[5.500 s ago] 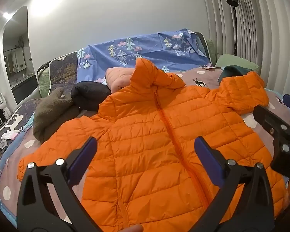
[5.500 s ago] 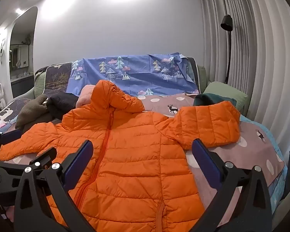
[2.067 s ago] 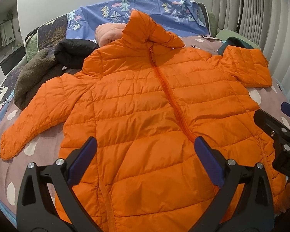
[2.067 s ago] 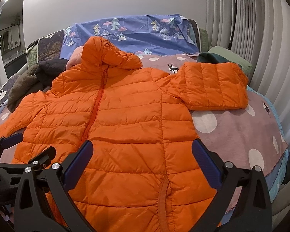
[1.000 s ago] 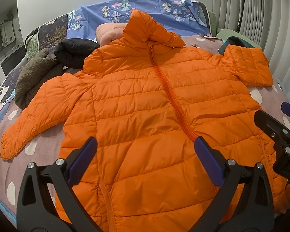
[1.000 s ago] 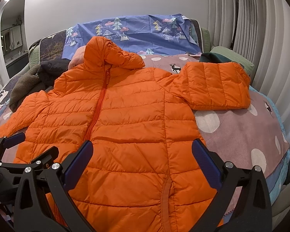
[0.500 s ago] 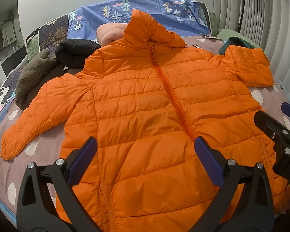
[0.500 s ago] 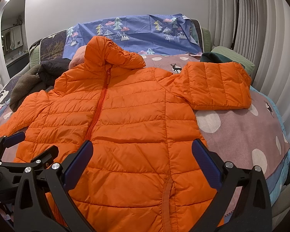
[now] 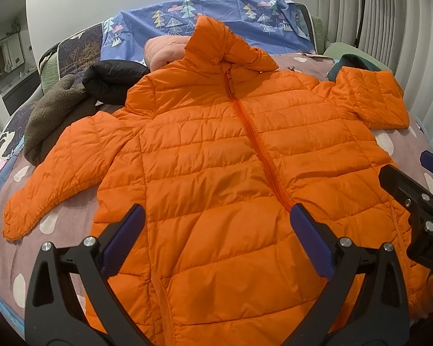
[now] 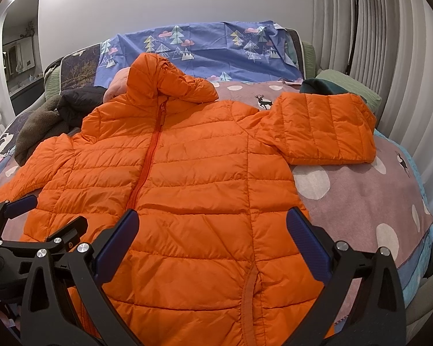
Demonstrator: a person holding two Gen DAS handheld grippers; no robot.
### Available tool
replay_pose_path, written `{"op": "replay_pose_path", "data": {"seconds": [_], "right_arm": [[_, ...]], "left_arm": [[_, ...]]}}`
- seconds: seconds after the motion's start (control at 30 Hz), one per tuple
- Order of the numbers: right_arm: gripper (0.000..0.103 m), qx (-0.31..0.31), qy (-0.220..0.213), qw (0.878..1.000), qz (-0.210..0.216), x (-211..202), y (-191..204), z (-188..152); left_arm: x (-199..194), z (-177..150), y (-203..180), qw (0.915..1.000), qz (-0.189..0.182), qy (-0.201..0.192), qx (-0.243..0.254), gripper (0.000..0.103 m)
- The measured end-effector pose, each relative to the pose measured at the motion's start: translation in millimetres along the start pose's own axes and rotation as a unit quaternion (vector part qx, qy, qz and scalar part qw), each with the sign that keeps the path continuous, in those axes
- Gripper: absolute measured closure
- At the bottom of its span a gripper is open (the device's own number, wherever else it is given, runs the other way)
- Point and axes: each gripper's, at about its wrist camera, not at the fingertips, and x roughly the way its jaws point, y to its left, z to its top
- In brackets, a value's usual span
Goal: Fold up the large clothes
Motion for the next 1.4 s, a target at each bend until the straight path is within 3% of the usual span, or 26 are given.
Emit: {"op": "replay_pose_path", "data": {"seconds": [0.57,0.63,0.7,0.83,0.93,1.07,1.13,1.23,1.4], "right_arm": [[0.001,-0.024,0.008,1.000,0.014,7,-1,8],[0.001,-0.042,0.012,0.999,0.031,7,-2,17],[0.001,-0.050,0.016,0.996,0.076,8,-6,36],[0.001,-0.035,0.009,0.991,0.130,29,-17,89],[0.001,-0.032,0.009,0.991,0.133,69,-24,140],[0.001,0.026,0.039,0.982,0.182,149,-49,202],[0.001,0.089,0.056,0.974,0.203,196,-69,225],[0.001,0.182,0.091,0.947,0.250,265,-92,243],[0.001,0.223,0.131,0.919,0.298,347,-89,260]], "left_arm": [[4,8,-5,0.9998,0.005,0.000,0.019,0.002],[3,16,-3,0.9996,0.001,-0.010,0.026,0.002],[-1,34,4,0.9992,-0.015,-0.026,0.027,0.002],[4,97,24,0.9980,-0.031,-0.053,0.015,0.013],[21,152,29,0.9975,-0.006,-0.066,0.025,0.016],[61,221,38,0.9981,-0.022,-0.054,0.018,0.016],[87,251,42,0.9985,-0.026,-0.047,0.012,0.015],[128,289,45,0.9990,-0.028,-0.034,0.008,0.014],[196,329,45,0.9981,-0.061,0.001,-0.005,0.012]]}}
